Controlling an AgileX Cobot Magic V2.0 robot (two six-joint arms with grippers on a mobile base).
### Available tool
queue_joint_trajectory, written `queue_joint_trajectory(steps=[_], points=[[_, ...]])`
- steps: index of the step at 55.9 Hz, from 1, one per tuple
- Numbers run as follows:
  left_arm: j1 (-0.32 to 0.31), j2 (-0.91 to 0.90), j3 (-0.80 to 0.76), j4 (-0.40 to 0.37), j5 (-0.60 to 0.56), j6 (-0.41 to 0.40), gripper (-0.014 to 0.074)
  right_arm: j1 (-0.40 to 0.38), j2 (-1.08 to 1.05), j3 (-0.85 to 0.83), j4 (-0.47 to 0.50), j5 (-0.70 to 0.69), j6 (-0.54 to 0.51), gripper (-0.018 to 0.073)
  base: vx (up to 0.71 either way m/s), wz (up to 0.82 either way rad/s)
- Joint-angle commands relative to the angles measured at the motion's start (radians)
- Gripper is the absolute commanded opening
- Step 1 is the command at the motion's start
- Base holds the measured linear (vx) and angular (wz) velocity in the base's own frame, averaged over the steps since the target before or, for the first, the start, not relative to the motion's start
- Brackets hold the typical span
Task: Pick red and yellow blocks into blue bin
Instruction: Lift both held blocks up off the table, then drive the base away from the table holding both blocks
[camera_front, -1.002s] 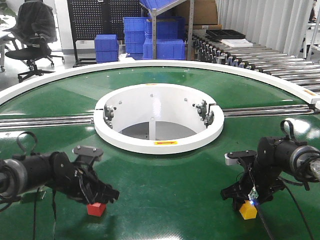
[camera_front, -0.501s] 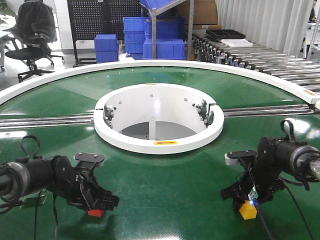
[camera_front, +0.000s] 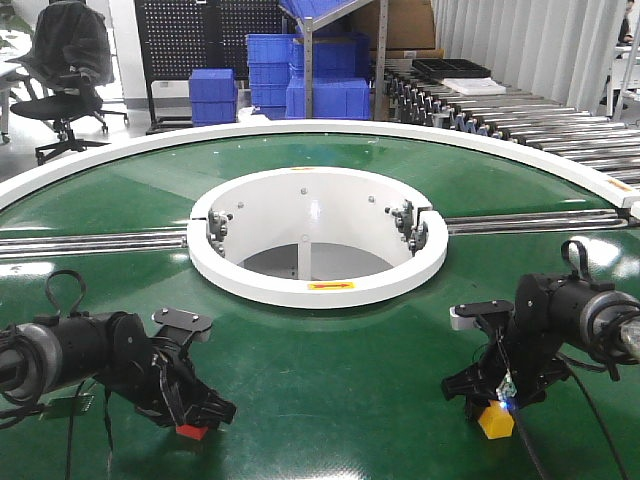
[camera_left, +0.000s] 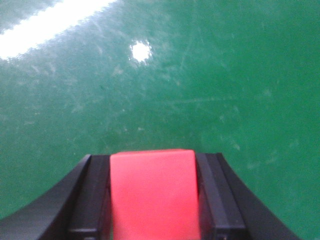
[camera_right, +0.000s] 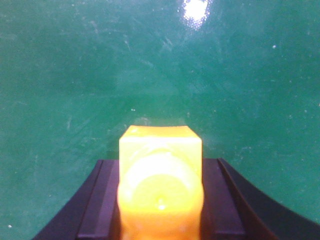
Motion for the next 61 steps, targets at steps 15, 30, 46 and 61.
queue_joint_trajectory(steps=[15, 30, 46, 61], points=[[-0.001, -0.323, -0.024, 0.069, 0.042, -0.009, -0.0001, -0.004, -0.265, -0.029, 0.225, 0.009, -0.118, -0.0011, 0.00, 0.00], [0.000, -0.672, 0.187, 0.061, -0.084, -0.031, -0.0001, -0.003, -0.613, 0.170, 0.454, -0.111, -0.301, -0.0011, 0.00, 0.00], [0.000, -1.122, 0.530, 0.014, -0.326, -0.043, -0.0001, -0.003, -1.171, 0.727, 0.585, -0.594, -0.504, -0.0011, 0.00, 0.00], [0.000, -1.230, 0.584, 0.007, -0.357, -0.043, -0.0001, -0.004, -1.419, 0.914, 0.609, -0.734, -0.529, -0.0011, 0.00, 0.00]])
